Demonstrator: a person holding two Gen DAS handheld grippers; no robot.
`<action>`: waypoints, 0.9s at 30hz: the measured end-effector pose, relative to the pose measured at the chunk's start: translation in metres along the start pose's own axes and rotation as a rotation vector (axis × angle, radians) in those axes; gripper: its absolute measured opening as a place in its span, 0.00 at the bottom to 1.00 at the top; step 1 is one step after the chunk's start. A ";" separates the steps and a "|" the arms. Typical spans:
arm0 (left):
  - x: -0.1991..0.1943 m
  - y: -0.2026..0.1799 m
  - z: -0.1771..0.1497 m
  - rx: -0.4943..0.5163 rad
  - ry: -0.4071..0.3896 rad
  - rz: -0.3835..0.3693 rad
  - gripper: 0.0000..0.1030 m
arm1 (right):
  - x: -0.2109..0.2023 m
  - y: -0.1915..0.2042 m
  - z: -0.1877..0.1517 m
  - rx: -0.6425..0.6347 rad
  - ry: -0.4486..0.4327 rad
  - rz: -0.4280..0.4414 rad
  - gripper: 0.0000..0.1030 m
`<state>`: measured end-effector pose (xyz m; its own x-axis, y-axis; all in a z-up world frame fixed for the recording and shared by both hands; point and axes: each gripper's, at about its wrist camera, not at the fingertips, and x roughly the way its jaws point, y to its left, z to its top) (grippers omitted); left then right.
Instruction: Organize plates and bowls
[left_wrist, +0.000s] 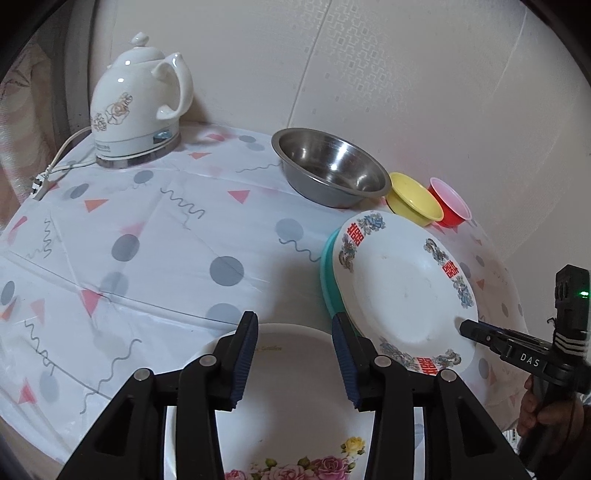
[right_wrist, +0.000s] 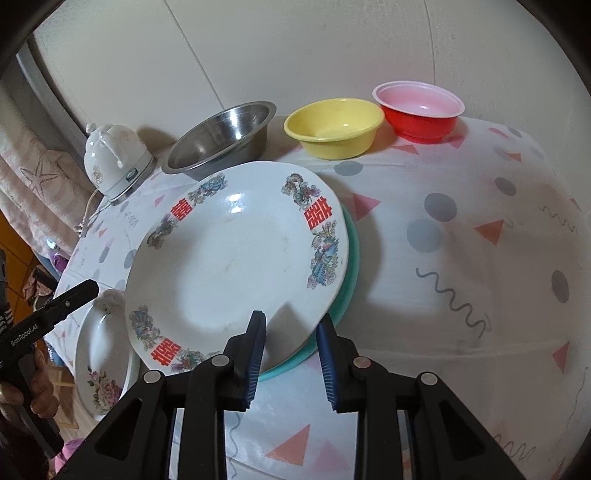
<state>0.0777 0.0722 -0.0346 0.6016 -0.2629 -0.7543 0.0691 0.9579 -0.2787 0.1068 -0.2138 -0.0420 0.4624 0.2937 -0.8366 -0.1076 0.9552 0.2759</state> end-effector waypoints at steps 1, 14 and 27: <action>-0.003 0.001 -0.001 0.000 -0.006 0.001 0.44 | 0.000 -0.002 0.000 0.003 0.005 0.012 0.28; -0.030 0.037 -0.017 -0.019 -0.019 0.064 0.52 | -0.047 -0.001 -0.016 -0.032 -0.069 0.142 0.30; -0.037 0.076 -0.045 -0.087 0.035 0.069 0.41 | 0.007 0.095 -0.043 -0.216 0.176 0.408 0.30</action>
<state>0.0255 0.1495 -0.0547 0.5745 -0.2022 -0.7931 -0.0418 0.9605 -0.2751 0.0615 -0.1195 -0.0420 0.1911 0.6292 -0.7534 -0.4377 0.7416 0.5083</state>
